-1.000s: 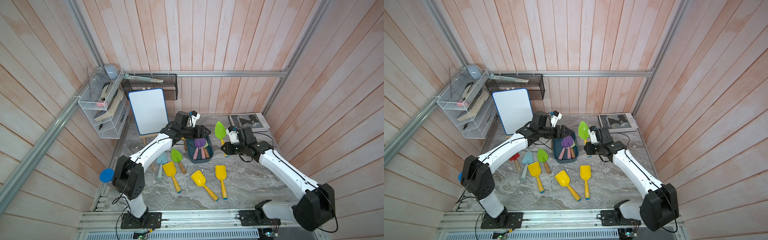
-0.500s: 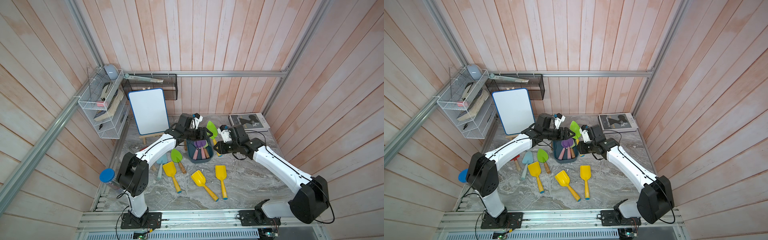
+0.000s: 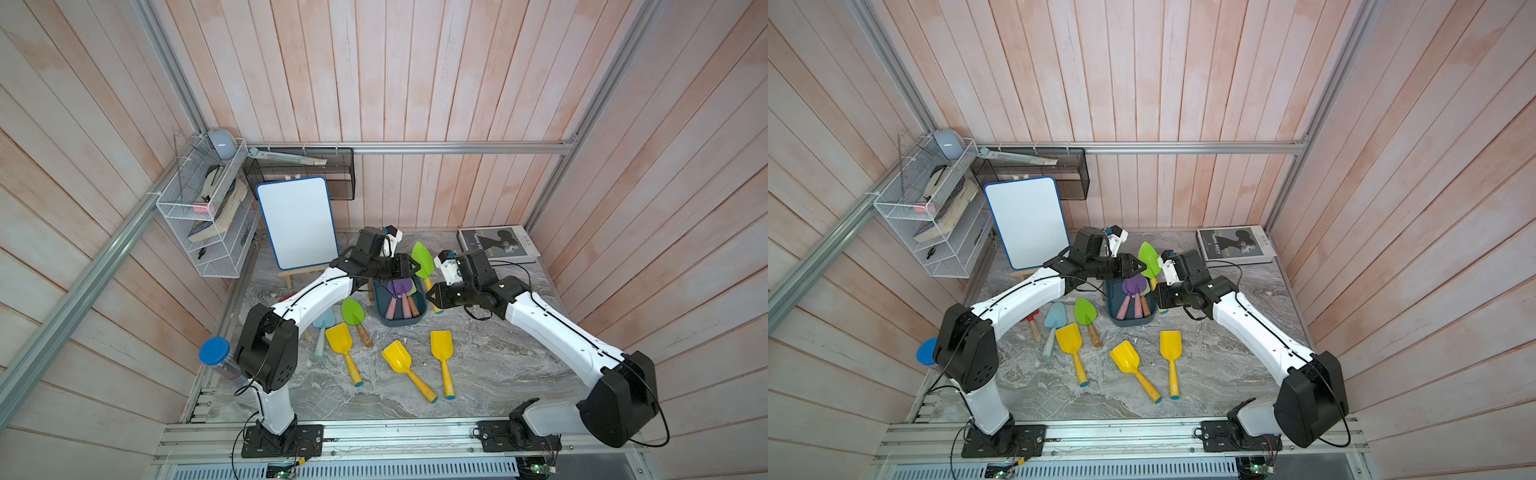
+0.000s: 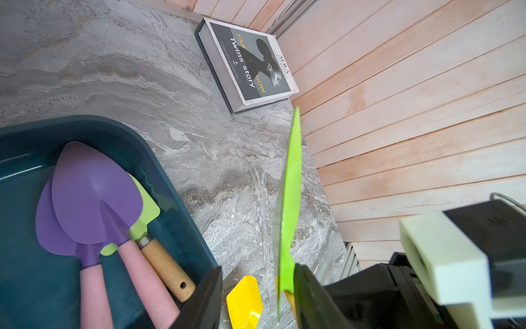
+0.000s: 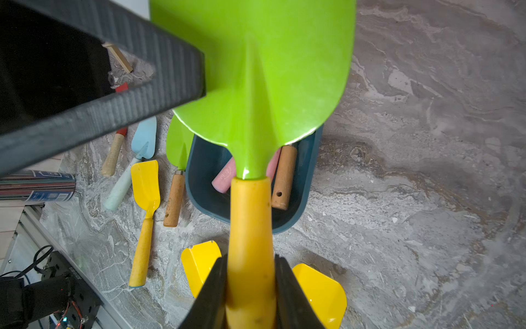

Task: Put the shovel into the storage box
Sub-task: Place the shovel in the storage box.

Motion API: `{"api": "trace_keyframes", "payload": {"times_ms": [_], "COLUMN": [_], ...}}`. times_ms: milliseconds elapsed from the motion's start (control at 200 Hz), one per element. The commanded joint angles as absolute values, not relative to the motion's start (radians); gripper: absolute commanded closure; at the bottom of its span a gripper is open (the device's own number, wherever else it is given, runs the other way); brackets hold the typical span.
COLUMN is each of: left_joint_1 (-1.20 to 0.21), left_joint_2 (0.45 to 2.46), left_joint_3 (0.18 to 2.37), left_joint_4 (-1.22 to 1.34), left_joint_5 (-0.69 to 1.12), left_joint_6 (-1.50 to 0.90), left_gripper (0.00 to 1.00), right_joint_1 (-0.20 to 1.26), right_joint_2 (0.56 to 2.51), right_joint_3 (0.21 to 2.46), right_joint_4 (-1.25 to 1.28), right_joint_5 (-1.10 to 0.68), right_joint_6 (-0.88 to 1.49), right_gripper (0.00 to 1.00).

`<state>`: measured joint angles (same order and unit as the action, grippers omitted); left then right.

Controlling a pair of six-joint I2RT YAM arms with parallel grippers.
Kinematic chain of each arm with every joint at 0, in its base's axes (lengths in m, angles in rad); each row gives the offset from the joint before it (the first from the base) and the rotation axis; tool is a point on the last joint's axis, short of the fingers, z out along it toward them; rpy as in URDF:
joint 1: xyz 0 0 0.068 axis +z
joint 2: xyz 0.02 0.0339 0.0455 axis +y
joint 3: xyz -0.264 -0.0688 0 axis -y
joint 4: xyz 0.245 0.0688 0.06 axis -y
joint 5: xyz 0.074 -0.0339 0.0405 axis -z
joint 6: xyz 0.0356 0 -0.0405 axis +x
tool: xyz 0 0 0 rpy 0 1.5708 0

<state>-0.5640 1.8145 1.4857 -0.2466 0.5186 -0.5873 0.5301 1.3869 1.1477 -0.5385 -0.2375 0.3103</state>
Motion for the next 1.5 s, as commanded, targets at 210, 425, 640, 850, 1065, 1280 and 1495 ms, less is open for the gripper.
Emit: {"api": "trace_keyframes", "payload": {"times_ms": [210,425,640,850,1065,1280,1495], "left_joint_1": [-0.567,-0.567,-0.567,-0.528,-0.461,-0.436,-0.432], "left_joint_2": [1.843,1.844,1.846,1.843,1.869,1.940,2.002], "left_joint_3": [1.488,1.483,1.486,1.501,1.581,1.642,1.673], "left_joint_4": [-0.211,-0.211,-0.232,-0.261,-0.364,-0.438,-0.446], "left_joint_5": [0.518,0.519,0.507,0.506,0.486,0.454,0.414], "left_joint_6": [-0.589,-0.592,-0.587,-0.565,-0.474,-0.385,-0.338], "left_gripper": [0.78,1.00,1.00,1.00,1.00,1.00,1.00], "right_joint_1": [0.544,0.546,0.546,0.546,0.545,0.545,0.545], "right_joint_2": [1.390,1.390,1.390,1.369,1.337,1.328,1.330], "right_joint_3": [1.183,1.178,1.176,1.159,1.122,1.093,1.081], "right_joint_4": [-0.521,-0.517,-0.517,-0.518,-0.512,-0.495,-0.494], "right_joint_5": [-0.254,-0.253,-0.237,-0.226,-0.209,-0.206,-0.204], "right_joint_6": [0.315,0.318,0.330,0.333,0.338,0.343,0.343], "right_gripper": [1.00,1.00,0.90,0.57,0.56,0.56,0.56]}}
